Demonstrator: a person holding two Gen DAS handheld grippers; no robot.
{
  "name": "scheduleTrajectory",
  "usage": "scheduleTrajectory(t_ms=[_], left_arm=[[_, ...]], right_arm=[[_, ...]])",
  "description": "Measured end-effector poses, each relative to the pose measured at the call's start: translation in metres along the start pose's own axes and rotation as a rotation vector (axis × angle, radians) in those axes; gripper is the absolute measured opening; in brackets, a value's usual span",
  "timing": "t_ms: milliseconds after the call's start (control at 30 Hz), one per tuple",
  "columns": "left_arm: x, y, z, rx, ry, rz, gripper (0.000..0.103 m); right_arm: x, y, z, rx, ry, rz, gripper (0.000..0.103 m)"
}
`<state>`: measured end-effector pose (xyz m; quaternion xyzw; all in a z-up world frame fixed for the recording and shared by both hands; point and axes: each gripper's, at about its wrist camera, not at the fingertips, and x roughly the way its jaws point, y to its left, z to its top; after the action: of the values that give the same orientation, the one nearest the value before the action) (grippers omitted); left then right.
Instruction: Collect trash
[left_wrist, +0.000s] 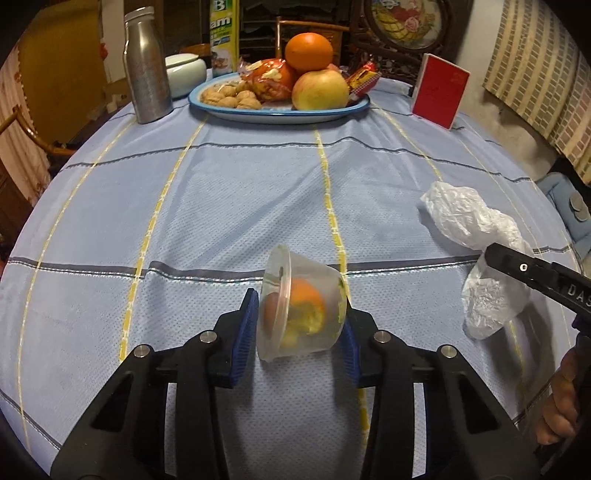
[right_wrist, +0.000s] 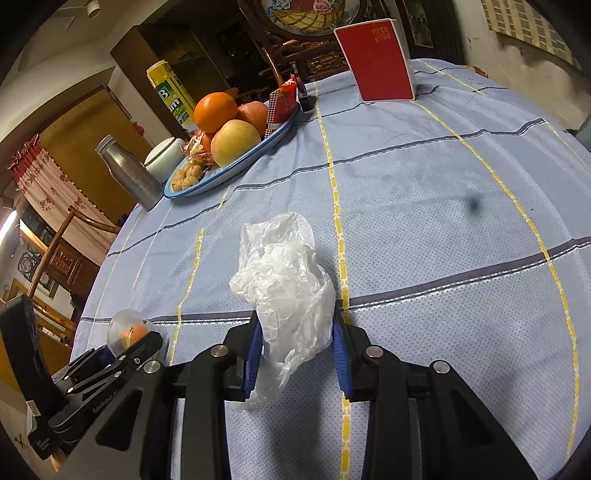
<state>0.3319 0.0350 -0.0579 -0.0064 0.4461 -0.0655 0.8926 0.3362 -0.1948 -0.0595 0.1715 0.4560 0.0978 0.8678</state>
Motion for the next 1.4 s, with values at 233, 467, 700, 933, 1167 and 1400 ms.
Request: scheduleTrajectory(t_ms=[233,467,700,933,1167,1400], left_arm=[[-0.009,-0.011,-0.001,0.033,-0.026,-0.050,0.035],[-0.012,-0.028,-0.004,0.107,-0.047,-0.035,0.036],[-0.006,-0.028,-0.004,0.114,-0.024,-0.024,0.041],[-0.003,-0.031,-0.006,0.132,-0.028,-0.001,0.036],[-0.022,-0.029,-0.003,0.123,-0.103,-0.040,0.035],[-0.042,-0.033,-0.006,0.129,-0.163,-0.069,0.034]], right_arm=[[0.000,-0.001,-0.001,-0.009,0.003,-0.009,0.033],[0.001,0.003,-0.003,-0.037,-0.006,-0.043,0.032],[0.002,0.002,-0.004,-0.033,0.002,-0.047,0.032],[0.000,0.002,-0.004,-0.034,-0.004,-0.039,0.030],[-0.011,0.012,-0.009,-0.090,-0.052,-0.052,0.028],[-0.046,0.009,-0.026,-0.102,-0.127,0.009,0.028]])
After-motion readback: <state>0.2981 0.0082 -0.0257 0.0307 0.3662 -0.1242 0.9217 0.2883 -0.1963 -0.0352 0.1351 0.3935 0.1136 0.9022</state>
